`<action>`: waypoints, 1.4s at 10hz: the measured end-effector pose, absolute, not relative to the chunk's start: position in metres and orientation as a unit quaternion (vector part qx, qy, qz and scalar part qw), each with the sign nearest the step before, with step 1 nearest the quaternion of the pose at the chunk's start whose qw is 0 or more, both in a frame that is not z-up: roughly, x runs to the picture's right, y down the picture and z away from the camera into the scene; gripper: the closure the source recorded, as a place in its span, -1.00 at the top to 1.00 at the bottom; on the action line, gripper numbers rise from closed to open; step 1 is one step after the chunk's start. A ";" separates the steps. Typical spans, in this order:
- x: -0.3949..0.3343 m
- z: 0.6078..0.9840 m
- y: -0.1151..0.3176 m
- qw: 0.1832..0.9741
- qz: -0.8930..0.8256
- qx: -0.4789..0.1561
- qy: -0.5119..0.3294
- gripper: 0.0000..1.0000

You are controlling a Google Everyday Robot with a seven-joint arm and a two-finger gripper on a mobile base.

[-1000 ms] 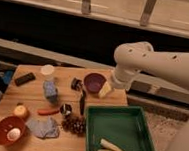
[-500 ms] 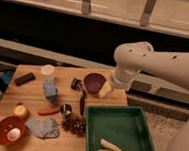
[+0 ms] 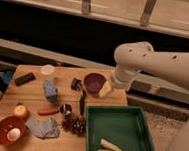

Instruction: Place pepper in red bowl

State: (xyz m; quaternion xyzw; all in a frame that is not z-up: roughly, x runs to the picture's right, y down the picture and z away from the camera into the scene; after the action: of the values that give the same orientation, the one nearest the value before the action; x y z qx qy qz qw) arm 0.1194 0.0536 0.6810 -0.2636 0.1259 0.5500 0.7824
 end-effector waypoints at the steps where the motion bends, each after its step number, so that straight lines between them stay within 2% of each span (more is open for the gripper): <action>1: 0.119 0.681 0.054 0.782 0.550 -0.263 0.126 0.60; 5: 0.094 0.662 0.049 0.827 0.488 -0.256 0.112 0.60; 9: -0.021 0.654 0.056 0.900 0.345 -0.261 0.059 0.60; 12: -0.101 0.642 0.075 0.923 0.270 -0.274 0.014 0.60; 14: -0.109 0.640 0.078 0.925 0.265 -0.274 0.009 0.60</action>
State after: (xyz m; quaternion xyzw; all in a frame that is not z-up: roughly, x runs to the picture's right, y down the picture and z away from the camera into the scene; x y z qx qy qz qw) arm -0.1095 0.0781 0.6399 -0.2740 0.0093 0.2646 0.9246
